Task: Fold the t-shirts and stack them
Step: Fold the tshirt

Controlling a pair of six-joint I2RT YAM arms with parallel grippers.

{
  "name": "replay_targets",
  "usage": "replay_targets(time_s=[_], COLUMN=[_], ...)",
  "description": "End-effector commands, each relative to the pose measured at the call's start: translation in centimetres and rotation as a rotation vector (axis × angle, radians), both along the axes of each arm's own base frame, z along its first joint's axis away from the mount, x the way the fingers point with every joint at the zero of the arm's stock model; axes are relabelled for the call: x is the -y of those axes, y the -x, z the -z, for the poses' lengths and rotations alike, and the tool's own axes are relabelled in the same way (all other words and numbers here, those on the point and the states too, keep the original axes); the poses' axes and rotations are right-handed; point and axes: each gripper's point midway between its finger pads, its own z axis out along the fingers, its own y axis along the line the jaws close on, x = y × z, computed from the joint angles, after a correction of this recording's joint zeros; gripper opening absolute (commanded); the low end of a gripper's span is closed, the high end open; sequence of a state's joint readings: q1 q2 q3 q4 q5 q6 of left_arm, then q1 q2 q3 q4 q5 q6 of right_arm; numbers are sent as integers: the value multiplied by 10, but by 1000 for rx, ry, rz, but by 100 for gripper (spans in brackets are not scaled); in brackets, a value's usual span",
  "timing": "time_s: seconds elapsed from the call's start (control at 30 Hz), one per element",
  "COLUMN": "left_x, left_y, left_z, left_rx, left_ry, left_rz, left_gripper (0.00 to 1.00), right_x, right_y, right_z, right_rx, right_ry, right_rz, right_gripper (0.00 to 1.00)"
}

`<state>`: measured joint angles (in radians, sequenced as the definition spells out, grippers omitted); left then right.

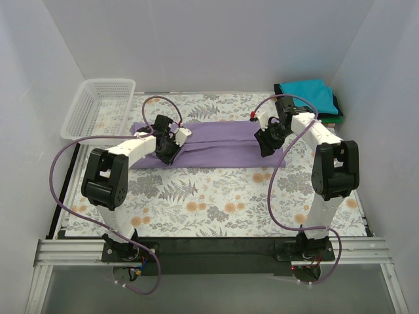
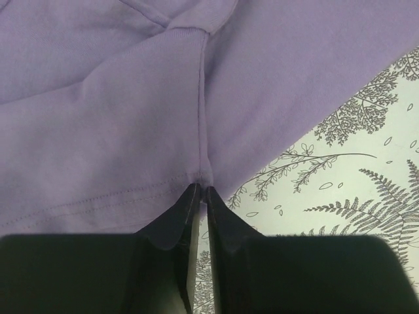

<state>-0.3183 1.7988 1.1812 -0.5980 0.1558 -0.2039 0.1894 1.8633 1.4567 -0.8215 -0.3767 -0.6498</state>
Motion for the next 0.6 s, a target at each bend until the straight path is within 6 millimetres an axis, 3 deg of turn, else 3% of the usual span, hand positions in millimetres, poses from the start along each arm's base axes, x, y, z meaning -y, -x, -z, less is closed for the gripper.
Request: replay_targets(time_s=[0.0,0.1,0.3,0.4,0.43,0.5,0.53,0.57], left_x=[4,6,6,5,7,9,9,9], left_y=[-21,-25,-43,-69,-83,-99,-115,-122], left_z=[-23,-34,-52,-61,-73,-68,-78,-67], left_rx=[91,117,181,253,289,299,340,334], left_ry=[8,17,6,-15,-8,-13,-15,-28], left_rz=[2,2,2,-2,-8,-10,-16,-16], left_gripper=[6,0,0,0,0,0,0,0], right_x=[-1,-1,-1,-1,0,0,-1,0], right_y=[7,8,9,9,9,10,10,10], right_z=[0,-1,0,0,0,1,1,1], right_rx=[-16,-16,-18,-16,-17,-19,-19,-20], right_ry=[-13,-16,-17,-17,-16,-13,-14,-14], right_rz=[-11,-13,-14,-15,-16,-17,-19,-17], right_gripper=[54,54,54,54,53,53,53,53])
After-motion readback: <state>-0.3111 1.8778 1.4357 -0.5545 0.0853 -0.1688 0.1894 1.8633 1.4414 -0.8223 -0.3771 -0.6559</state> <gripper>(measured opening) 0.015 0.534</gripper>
